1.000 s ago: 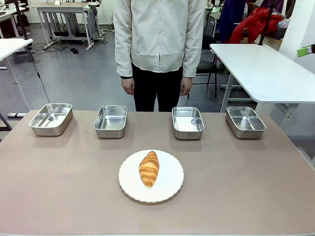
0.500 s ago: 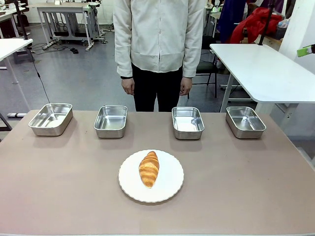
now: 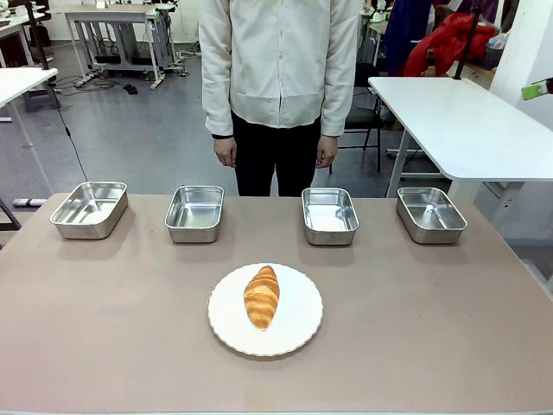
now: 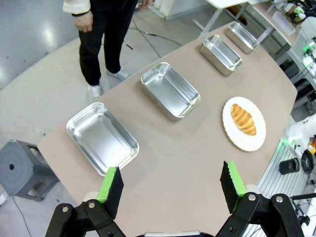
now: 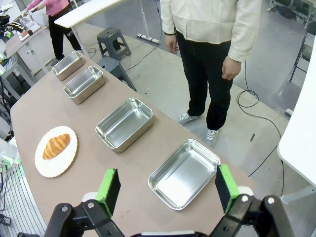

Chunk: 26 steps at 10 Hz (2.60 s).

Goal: Place the bread in the container.
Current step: Place the Butter Roll into the Airtight Container indicated by the human.

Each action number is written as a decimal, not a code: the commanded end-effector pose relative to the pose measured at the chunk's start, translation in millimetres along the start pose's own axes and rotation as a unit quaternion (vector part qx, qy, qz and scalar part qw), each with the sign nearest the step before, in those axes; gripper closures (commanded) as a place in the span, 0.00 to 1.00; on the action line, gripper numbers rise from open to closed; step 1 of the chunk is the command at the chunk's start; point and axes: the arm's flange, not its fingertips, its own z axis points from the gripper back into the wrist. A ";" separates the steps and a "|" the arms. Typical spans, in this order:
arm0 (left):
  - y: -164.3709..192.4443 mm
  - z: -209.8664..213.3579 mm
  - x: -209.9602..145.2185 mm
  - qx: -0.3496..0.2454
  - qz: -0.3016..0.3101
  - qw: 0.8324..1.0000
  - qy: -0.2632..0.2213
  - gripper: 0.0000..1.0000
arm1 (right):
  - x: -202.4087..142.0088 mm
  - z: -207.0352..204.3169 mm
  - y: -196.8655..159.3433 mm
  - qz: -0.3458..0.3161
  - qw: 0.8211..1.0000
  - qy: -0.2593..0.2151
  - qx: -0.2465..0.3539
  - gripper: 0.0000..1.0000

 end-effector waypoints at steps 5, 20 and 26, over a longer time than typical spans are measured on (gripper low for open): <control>-1.4 0.4 0.5 -0.004 -0.002 1.000 -0.010 0.00 | 1.4 0.6 1.9 0.002 1.000 -0.003 0.003 0.00; -1.4 0.4 0.5 -0.004 -0.002 1.000 -0.010 0.00 | 1.4 0.6 1.9 0.002 1.000 -0.003 0.003 0.00; -1.4 0.4 0.5 -0.004 -0.002 1.000 -0.010 0.00 | 1.4 0.6 1.9 0.002 1.000 -0.003 0.003 0.00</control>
